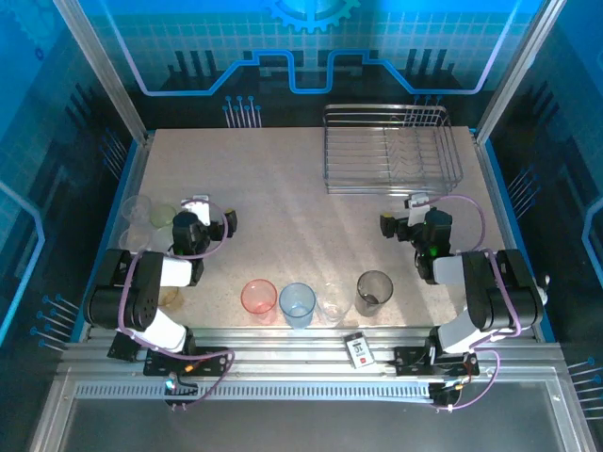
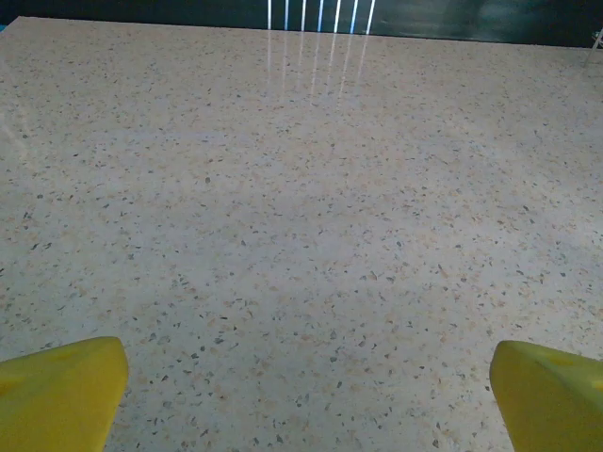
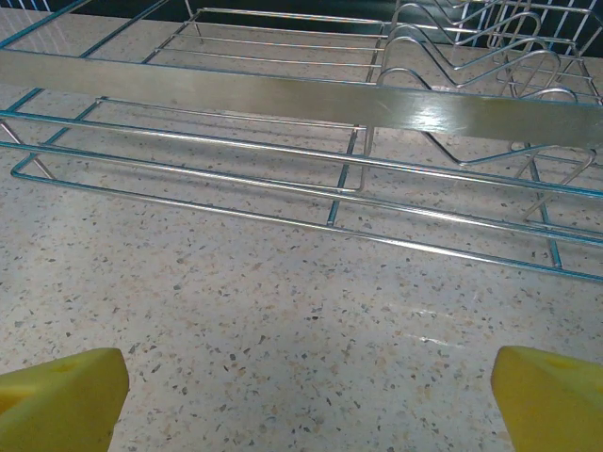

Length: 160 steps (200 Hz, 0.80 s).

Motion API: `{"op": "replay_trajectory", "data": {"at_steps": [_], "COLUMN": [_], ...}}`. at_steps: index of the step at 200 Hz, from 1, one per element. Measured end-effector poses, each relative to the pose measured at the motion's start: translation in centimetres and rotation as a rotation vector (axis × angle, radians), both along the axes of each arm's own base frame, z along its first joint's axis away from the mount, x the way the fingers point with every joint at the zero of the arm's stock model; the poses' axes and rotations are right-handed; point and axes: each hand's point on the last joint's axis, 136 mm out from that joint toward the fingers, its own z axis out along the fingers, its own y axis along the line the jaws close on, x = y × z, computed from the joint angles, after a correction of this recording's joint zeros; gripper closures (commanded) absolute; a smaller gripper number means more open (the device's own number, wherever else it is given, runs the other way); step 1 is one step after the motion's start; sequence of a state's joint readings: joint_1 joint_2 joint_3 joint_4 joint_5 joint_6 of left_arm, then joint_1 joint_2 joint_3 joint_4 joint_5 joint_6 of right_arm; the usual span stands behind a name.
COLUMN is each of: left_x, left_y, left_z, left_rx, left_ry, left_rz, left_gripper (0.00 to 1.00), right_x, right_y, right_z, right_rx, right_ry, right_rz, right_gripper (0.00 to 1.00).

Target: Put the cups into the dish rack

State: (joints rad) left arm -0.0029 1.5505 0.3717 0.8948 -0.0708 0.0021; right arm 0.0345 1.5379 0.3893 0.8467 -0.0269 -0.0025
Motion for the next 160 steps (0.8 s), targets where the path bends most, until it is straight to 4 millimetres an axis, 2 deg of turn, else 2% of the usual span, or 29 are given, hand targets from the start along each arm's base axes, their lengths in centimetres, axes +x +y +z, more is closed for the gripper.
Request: {"op": "replay_trajectory", "data": {"at_steps": [135,145,160], "left_x": [0.00,0.00,-0.03], "left_y": [0.03,0.03,-0.09], "left_z": [-0.01,-0.01,-0.15], "left_rx": [-0.002,-0.002,-0.004], "left_ry": [0.000,0.000,0.013], "left_rz": [0.001,0.000,-0.006], "left_gripper": [0.01,0.01,0.01], "right_x": [0.02,0.03,0.08], "right_y": [-0.01,0.01,0.05], "right_z": [-0.02,-0.02,-0.06], "right_rx": [-0.009,-0.010,-0.024], "right_ry": [0.000,0.000,0.009], "right_rz": [-0.009,-0.008,-0.014], "right_gripper": [0.00,0.04,0.03]}}
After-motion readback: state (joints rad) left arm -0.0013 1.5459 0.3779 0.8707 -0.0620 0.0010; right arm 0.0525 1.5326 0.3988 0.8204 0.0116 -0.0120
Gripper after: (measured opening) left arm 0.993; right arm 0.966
